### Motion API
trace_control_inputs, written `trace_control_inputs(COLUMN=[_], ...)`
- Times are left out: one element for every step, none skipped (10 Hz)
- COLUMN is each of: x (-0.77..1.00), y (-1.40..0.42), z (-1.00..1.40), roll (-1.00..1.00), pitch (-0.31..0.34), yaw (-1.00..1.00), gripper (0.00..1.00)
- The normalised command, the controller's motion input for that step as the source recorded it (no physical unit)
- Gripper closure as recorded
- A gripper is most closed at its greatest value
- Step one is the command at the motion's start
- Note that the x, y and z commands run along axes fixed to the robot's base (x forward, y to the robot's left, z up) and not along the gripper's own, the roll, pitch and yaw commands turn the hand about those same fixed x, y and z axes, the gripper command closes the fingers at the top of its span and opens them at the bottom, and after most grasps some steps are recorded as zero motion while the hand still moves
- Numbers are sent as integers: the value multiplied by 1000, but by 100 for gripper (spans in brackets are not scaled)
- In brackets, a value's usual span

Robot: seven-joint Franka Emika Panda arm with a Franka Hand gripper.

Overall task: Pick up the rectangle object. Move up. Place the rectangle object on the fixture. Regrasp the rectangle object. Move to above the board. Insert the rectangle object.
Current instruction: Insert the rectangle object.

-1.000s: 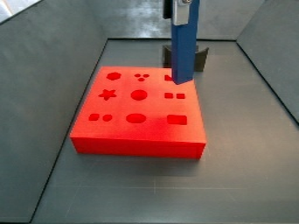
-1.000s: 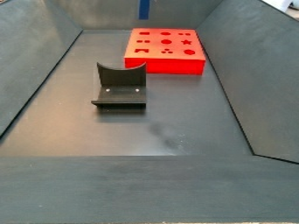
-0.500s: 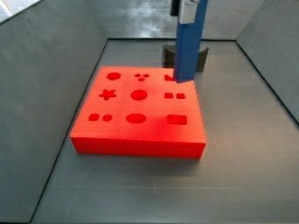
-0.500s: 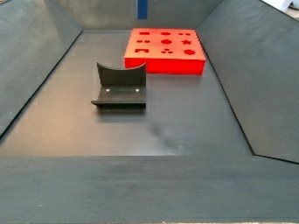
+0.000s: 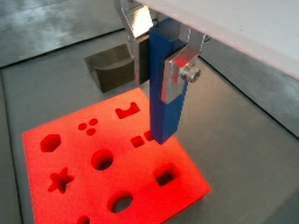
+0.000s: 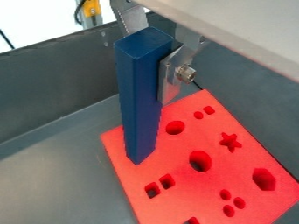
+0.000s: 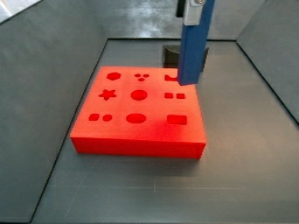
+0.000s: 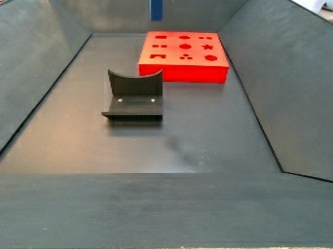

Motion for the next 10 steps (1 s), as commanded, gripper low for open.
trace_control_inputs(x=[14, 0, -177, -226, 40, 137, 186, 20, 0, 0], y=[-60, -140, -109, -180, -177, -129, -11, 0, -86, -174], z=[-146, -280, -363, -317, -9, 0, 0, 0, -311, -377], roll=[47, 20, 0, 0, 27, 14, 0, 0, 13, 29], pitch=[20, 0, -83, -73, 3, 49, 17, 0, 0, 0], yaw=[-277, -323, -240, -174, -311, -314, -111, 0, 0, 0], gripper=[100, 100, 100, 100, 100, 100, 100, 100, 100, 100])
